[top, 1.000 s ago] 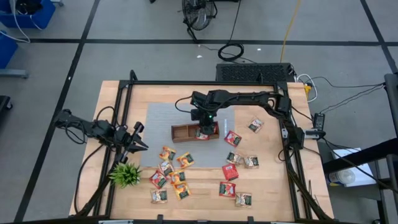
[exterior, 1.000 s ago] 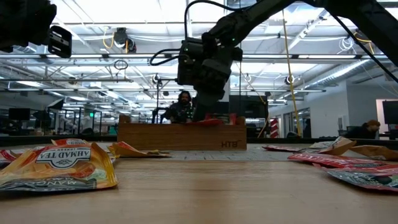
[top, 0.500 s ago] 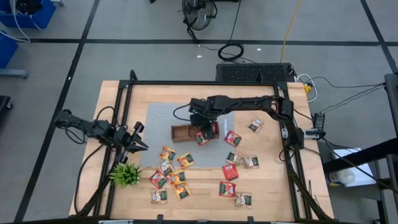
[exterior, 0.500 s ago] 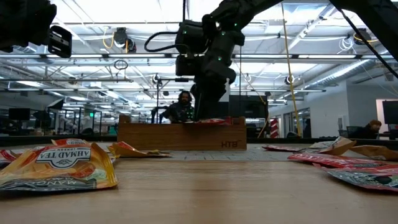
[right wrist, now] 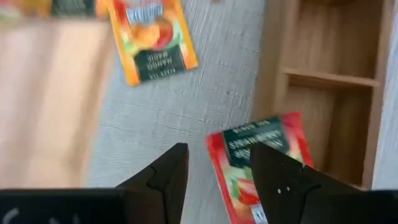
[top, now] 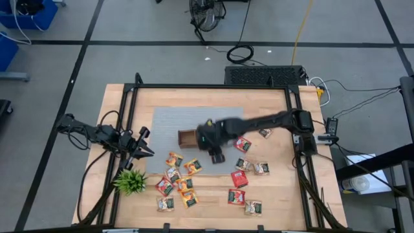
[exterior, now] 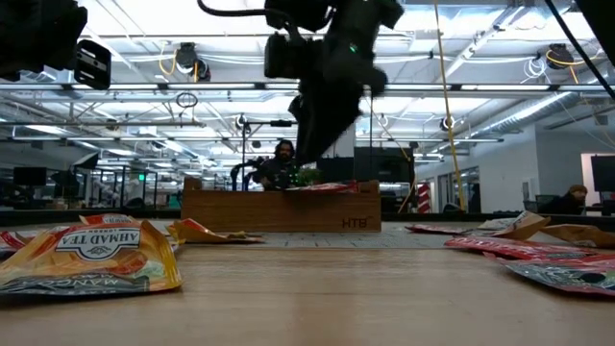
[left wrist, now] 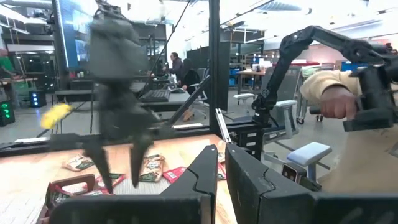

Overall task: Pick & Place Tea
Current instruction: Put the red tea bag into the wooden organizer

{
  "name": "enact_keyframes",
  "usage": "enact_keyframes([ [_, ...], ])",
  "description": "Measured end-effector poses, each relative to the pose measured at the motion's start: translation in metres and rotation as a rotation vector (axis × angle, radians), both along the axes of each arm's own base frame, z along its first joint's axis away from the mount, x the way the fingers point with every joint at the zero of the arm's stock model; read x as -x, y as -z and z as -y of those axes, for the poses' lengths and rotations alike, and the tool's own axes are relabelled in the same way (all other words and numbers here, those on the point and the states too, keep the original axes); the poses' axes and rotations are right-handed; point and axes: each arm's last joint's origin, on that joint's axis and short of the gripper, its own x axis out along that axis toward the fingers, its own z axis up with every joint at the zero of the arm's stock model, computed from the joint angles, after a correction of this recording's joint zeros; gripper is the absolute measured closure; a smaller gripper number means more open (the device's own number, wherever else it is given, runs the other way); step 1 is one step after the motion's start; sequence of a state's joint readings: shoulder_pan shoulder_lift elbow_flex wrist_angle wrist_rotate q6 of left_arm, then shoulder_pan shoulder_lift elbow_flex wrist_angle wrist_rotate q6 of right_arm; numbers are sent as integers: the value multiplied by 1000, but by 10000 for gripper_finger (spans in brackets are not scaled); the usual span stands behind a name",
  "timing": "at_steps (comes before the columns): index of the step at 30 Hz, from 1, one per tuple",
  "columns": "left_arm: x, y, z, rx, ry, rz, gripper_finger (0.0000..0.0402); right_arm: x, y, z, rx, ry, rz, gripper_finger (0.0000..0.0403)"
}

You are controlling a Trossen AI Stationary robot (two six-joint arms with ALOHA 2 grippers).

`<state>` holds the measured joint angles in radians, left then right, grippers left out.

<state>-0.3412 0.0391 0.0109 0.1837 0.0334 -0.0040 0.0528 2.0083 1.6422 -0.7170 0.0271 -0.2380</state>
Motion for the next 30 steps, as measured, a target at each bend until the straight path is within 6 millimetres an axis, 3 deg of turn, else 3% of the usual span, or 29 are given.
enact_keyframes([
  [6,0,0,0,0,0,0,366,7,35,-35,459,-26,121,243],
  [9,0,0,0,0,0,0,366,12,48,-44,592,-30,176,243],
  [17,0,0,0,0,0,0,366,22,64,-50,597,-31,178,243],
  [30,0,0,0,0,0,1,366,23,66,-25,595,80,121,251],
])
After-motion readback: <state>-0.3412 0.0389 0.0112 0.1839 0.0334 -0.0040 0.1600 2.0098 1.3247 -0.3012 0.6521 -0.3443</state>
